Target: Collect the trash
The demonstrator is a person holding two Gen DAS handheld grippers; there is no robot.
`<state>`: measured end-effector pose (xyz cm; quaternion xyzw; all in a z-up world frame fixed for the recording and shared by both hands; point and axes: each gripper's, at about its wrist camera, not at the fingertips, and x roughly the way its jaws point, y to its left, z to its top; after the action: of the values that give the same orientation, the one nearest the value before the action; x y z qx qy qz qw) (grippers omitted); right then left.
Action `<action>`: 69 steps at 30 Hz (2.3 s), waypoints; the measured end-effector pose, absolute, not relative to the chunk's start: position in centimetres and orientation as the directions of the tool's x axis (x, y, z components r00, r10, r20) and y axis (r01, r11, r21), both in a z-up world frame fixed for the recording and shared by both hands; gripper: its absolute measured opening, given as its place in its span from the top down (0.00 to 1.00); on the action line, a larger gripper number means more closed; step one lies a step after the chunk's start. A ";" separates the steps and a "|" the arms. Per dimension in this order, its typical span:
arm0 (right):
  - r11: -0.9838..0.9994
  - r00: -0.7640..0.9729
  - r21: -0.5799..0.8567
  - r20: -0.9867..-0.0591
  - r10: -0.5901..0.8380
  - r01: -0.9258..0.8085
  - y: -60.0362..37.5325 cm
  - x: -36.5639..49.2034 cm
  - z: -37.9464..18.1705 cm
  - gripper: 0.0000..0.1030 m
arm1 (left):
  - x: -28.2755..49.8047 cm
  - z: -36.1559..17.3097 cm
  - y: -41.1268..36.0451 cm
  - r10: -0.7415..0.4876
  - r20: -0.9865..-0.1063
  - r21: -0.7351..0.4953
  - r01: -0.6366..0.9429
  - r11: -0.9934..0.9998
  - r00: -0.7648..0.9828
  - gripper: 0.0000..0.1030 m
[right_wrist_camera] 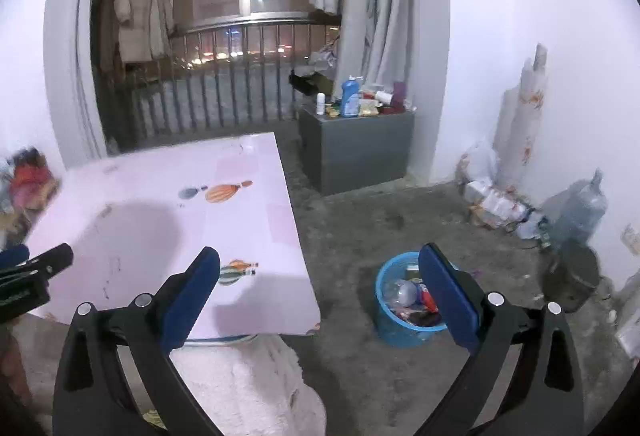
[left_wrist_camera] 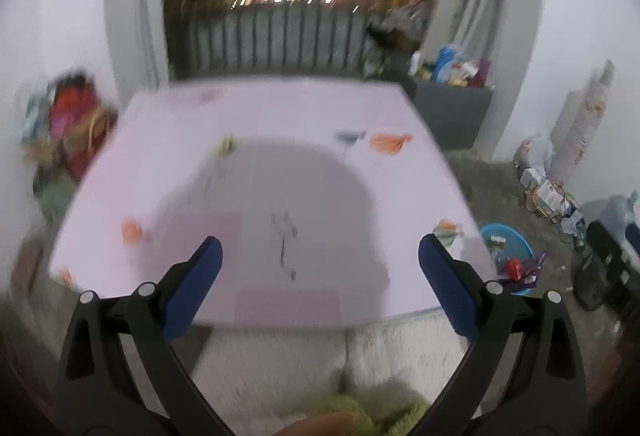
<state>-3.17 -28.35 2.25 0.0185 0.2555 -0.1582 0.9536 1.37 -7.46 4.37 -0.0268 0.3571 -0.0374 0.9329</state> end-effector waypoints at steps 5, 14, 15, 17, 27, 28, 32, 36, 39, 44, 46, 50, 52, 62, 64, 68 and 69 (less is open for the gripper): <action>0.943 0.713 -0.113 -0.629 -0.312 0.313 -25.7 -1.2 -0.9 0.06 | 2.7 1.6 -6.5 -0.050 -0.757 -0.061 0.005 0.998 0.652 0.09; 0.919 0.635 -0.172 -0.676 -0.373 0.356 -27.0 -0.3 -1.8 0.06 | 3.9 0.8 -7.7 -0.027 -0.758 -0.022 0.017 1.000 0.652 0.09; 0.913 0.628 -0.169 -0.679 -0.381 0.371 -27.5 -0.3 -1.7 0.06 | 4.0 0.9 -8.0 -0.029 -0.755 -0.013 0.029 0.999 0.655 0.09; 0.905 0.619 -0.163 -0.680 -0.393 0.394 -28.5 -0.3 -1.8 0.06 | 4.1 1.1 -8.9 -0.035 -0.749 0.006 0.059 0.998 0.662 0.09; 0.887 0.599 -0.158 -0.685 -0.415 0.434 -30.4 -0.3 -2.5 0.06 | 4.3 1.0 -11.3 -0.050 -0.752 0.047 0.130 0.990 0.658 0.09; 0.887 0.600 -0.158 -0.684 -0.416 0.434 -30.4 -0.4 -2.5 0.06 | 4.3 1.0 -11.4 -0.049 -0.752 0.049 0.131 0.990 0.657 0.09; 0.888 0.603 -0.160 -0.680 -0.416 0.431 -30.5 -0.3 -2.5 0.06 | 4.3 1.0 -11.4 -0.048 -0.753 0.050 0.130 0.990 0.656 0.09; 0.890 0.607 -0.159 -0.679 -0.413 0.428 -30.6 -0.4 -2.5 0.06 | 4.2 0.9 -11.4 -0.048 -0.753 0.052 0.132 0.990 0.656 0.09; 0.889 0.607 -0.161 -0.677 -0.416 0.429 -30.6 -0.4 -2.5 0.06 | 4.1 0.9 -11.5 -0.047 -0.754 0.052 0.132 0.990 0.656 0.09; 0.888 0.608 -0.165 -0.675 -0.419 0.428 -30.5 -0.5 -2.5 0.06 | 4.1 0.9 -11.5 -0.048 -0.755 0.050 0.131 0.990 0.654 0.09; 0.888 0.608 -0.166 -0.674 -0.419 0.428 -30.4 -0.4 -2.4 0.06 | 3.9 0.7 -11.5 -0.049 -0.756 0.049 0.131 0.990 0.653 0.09; 0.890 0.611 -0.165 -0.673 -0.417 0.426 -30.4 -0.3 -2.3 0.06 | 3.9 0.6 -11.4 -0.051 -0.758 0.046 0.132 0.990 0.650 0.09; 0.890 0.613 -0.166 -0.671 -0.417 0.424 -30.4 -0.2 -2.2 0.06 | 3.8 0.5 -11.4 -0.051 -0.758 0.047 0.132 0.990 0.650 0.09; 0.892 0.617 -0.167 -0.668 -0.416 0.420 -30.3 -0.2 -2.2 0.06 | 3.9 0.5 -11.2 -0.052 -0.760 0.044 0.132 0.990 0.647 0.09; 0.892 0.617 -0.167 -0.668 -0.416 0.421 -30.3 -0.1 -2.1 0.06 | 3.9 0.5 -11.2 -0.053 -0.760 0.044 0.132 0.990 0.647 0.09; 0.891 0.617 -0.167 -0.667 -0.417 0.421 -30.3 -0.2 -2.2 0.06 | 3.9 0.6 -11.2 -0.052 -0.760 0.044 0.132 0.990 0.648 0.09; 0.892 0.618 -0.167 -0.668 -0.416 0.420 -30.3 -0.2 -2.2 0.06 | 3.9 0.6 -11.2 -0.053 -0.760 0.044 0.132 0.990 0.648 0.09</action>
<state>-0.16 -30.30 -2.17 0.0028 0.3705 -0.2324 0.8993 3.88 -11.15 0.55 0.0476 0.4164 -0.0510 0.9065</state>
